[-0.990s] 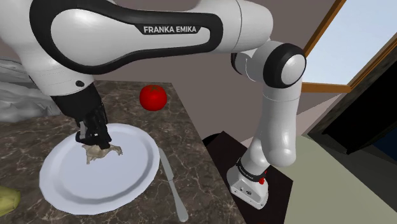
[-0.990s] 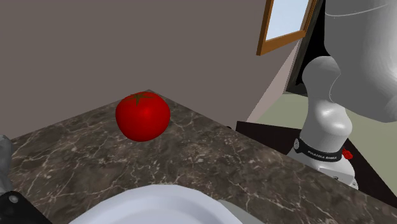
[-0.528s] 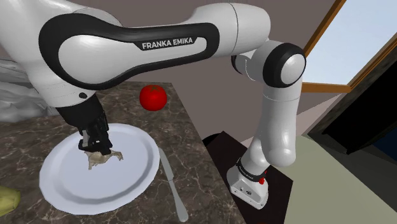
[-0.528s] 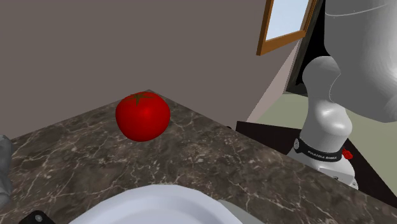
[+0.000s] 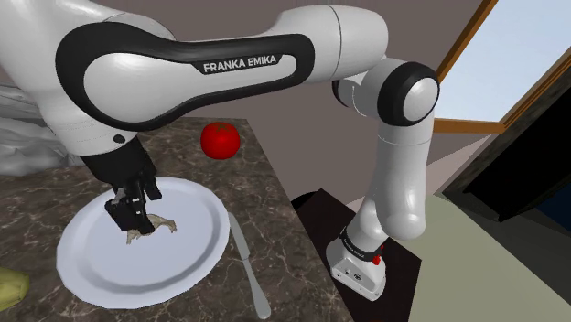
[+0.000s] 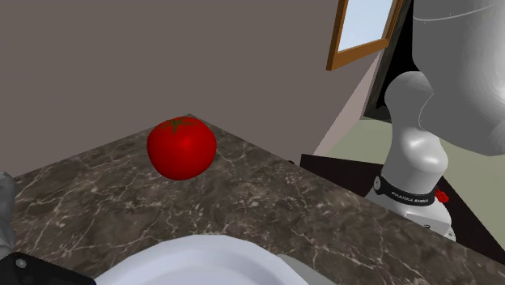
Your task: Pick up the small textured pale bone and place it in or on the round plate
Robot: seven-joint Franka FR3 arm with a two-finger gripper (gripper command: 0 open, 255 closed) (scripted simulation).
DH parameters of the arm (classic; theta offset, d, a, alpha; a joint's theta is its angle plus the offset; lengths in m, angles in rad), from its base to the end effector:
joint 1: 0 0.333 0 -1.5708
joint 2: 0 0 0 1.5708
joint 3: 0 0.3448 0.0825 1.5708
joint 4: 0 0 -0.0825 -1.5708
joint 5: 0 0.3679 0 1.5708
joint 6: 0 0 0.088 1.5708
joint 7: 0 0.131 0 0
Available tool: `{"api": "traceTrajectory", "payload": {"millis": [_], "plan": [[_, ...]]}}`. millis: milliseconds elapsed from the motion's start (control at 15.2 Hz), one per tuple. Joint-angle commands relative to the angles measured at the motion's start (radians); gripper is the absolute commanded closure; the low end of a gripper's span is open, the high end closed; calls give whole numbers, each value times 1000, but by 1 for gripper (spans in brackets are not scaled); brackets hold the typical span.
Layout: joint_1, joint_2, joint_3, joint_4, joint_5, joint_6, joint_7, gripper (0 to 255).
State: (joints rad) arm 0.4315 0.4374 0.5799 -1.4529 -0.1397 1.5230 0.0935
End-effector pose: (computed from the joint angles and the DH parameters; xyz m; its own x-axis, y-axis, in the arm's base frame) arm 0.3941 0.4868 0.4532 0.5666 0.7678 -0.2991 0.7891 -0.6101 -0.0712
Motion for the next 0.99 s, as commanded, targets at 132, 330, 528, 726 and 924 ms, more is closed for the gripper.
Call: {"api": "traceTrajectory", "payload": {"millis": [132, 330, 528, 726, 924], "plan": [[1, 0, 0, 0, 0, 0, 1, 0], [34, 48, -3, 168, -18, -122, 6, 0], [46, 65, -5, 219, -25, -157, 8, 0], [46, 65, -5, 220, -25, -157, 8, 0], [46, 65, -5, 219, -25, -156, 8, 0]]}}
